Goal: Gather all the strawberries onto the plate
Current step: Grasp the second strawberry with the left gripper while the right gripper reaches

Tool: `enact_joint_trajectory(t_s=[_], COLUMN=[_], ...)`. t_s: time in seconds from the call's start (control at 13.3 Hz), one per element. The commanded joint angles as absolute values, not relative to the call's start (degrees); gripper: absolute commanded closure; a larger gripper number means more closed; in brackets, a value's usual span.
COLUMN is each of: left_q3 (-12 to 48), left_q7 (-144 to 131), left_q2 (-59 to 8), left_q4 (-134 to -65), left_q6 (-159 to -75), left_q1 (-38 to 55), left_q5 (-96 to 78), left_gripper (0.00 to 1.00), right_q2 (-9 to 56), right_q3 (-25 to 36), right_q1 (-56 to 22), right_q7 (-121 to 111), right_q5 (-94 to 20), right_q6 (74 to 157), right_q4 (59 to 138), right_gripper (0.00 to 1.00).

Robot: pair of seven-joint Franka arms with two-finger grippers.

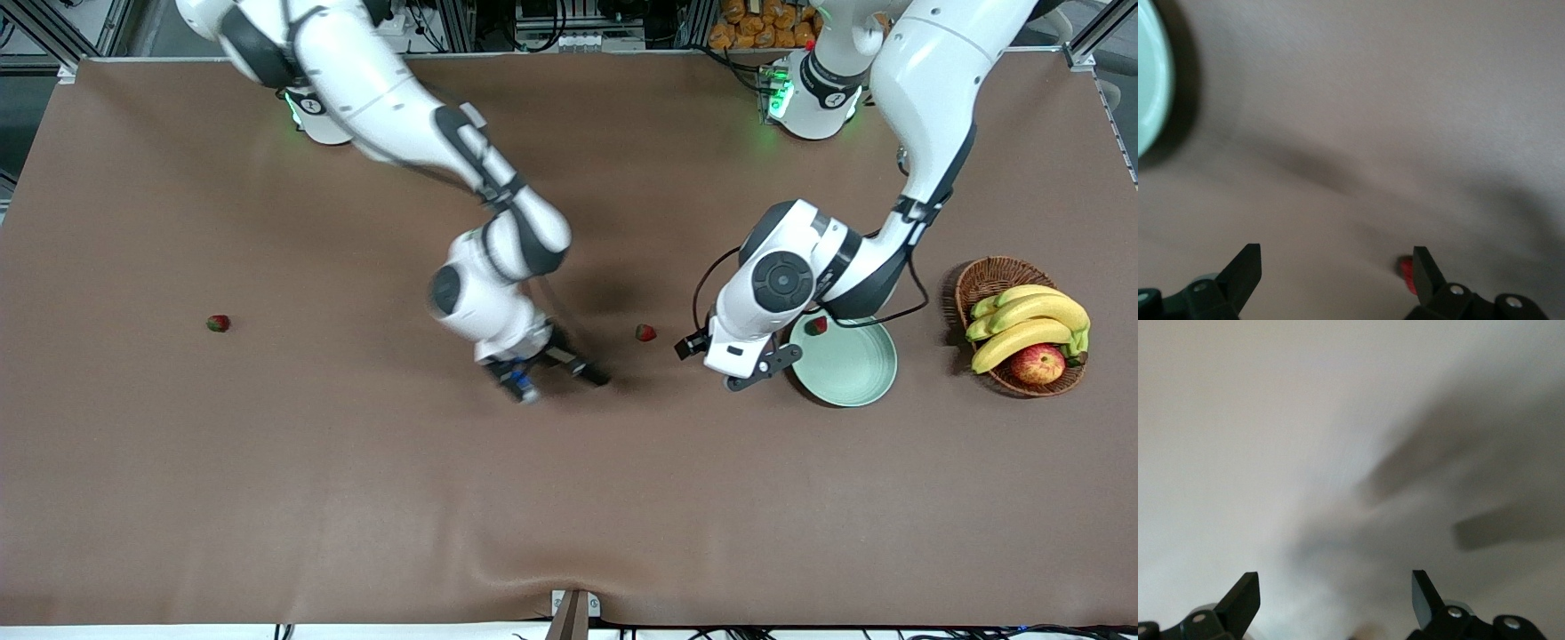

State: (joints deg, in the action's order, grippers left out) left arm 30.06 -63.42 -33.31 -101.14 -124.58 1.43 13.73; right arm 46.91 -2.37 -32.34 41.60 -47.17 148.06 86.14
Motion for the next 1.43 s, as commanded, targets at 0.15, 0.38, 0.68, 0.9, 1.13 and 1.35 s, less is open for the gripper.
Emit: enact_joint_trajectory(t_s=[0.15,0.38,0.68,0.9,1.13,1.35], left_q3=[29.79,29.45,28.83,27.69,27.6,27.6], left_q7=[-74.43,-77.69,-79.98,-80.68,-80.95,-81.04], left_q2=[-40.07,-42.01,-43.94,-44.21,-44.74,-44.74], left_q4=[-94.58,-94.74,-94.92,-95.36,-95.71,-95.8], left_q6=[-124.97,-128.49,-130.08,-129.99,-129.99,-129.99], left_q1=[7.46,8.61,10.02,11.25,11.51,11.43], left_q5=[13.89,14.15,14.15,14.15,14.15,14.15], left_gripper=[0.0,0.0,0.0,0.13,0.33,0.52], right_q2=[35.61,32.35,31.38,32.86,35.59,37.35], right_q3=[-4.13,-4.31,-3.87,-3.78,-3.52,-3.43], right_q1=[-12.09,-2.32,5.62,7.38,9.92,12.47], right_q7=[38.42,20.9,7.48,7.21,7.03,2.66], right_q5=[-29.69,-14.81,-1.72,12.62,14.85,14.77], right_q6=[120.56,107.87,99.85,100.37,101.33,104.67], right_q4=[91.94,91.84,92.28,93.78,95.97,97.82], right_gripper=[0.0,0.0,0.0,0.0,0.0,0.0])
